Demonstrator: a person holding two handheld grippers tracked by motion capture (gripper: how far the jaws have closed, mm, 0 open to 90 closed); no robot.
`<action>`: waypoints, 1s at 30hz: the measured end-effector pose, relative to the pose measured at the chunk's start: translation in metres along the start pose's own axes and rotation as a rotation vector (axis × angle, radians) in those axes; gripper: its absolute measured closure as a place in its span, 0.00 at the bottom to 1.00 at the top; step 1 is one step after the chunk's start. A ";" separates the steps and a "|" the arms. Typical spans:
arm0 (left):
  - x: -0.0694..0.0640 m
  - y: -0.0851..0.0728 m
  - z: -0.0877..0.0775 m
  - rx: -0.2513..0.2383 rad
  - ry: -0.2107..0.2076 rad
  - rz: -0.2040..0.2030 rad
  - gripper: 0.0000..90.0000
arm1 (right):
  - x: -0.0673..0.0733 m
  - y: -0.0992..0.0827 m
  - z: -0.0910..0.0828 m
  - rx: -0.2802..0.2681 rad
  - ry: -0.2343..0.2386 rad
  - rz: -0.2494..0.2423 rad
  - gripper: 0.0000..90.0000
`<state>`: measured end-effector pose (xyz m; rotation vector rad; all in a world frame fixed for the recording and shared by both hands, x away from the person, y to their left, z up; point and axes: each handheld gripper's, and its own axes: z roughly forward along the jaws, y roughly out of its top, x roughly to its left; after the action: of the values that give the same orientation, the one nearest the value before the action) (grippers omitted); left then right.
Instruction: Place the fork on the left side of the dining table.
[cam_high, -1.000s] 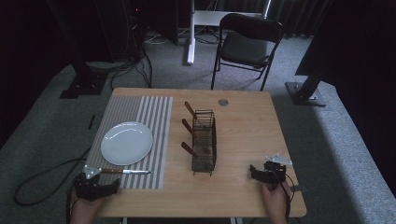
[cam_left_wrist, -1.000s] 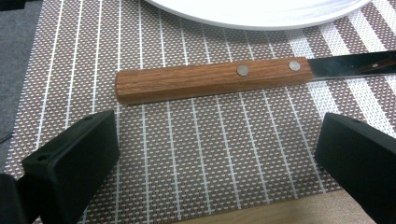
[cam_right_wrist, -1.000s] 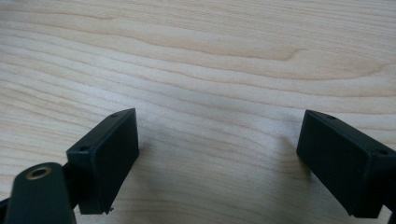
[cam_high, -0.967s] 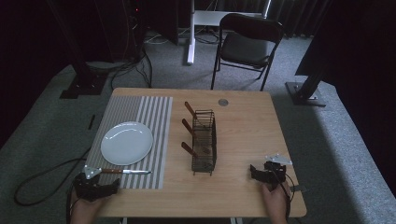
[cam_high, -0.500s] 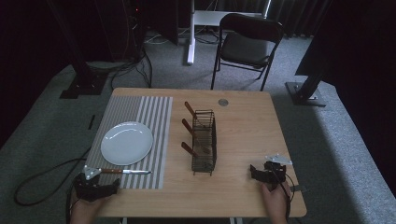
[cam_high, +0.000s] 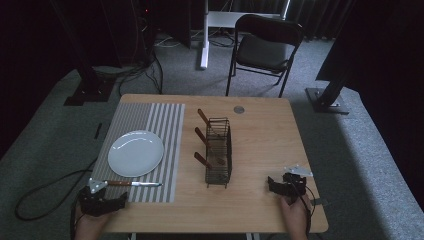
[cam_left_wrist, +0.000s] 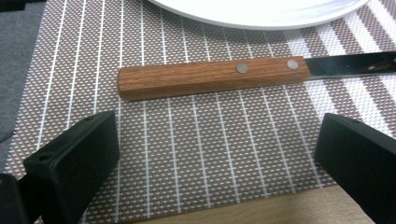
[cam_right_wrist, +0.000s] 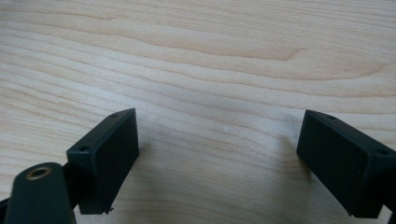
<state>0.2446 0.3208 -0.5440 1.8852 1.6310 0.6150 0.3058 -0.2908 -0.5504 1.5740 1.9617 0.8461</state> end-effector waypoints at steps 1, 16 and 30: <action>0.000 0.000 0.000 0.000 0.000 0.000 0.00 | 0.000 0.000 0.000 0.000 0.000 0.000 0.14; -0.013 0.007 -0.011 -0.017 -0.060 0.013 0.00 | 0.000 0.000 0.000 0.000 0.000 0.000 0.14; -0.041 0.025 -0.024 -0.059 -0.221 0.072 0.00 | 0.000 0.000 0.000 0.000 0.000 0.000 0.14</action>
<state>0.2403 0.2811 -0.5082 1.9016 1.3955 0.4599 0.3058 -0.2909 -0.5504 1.5739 1.9620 0.8458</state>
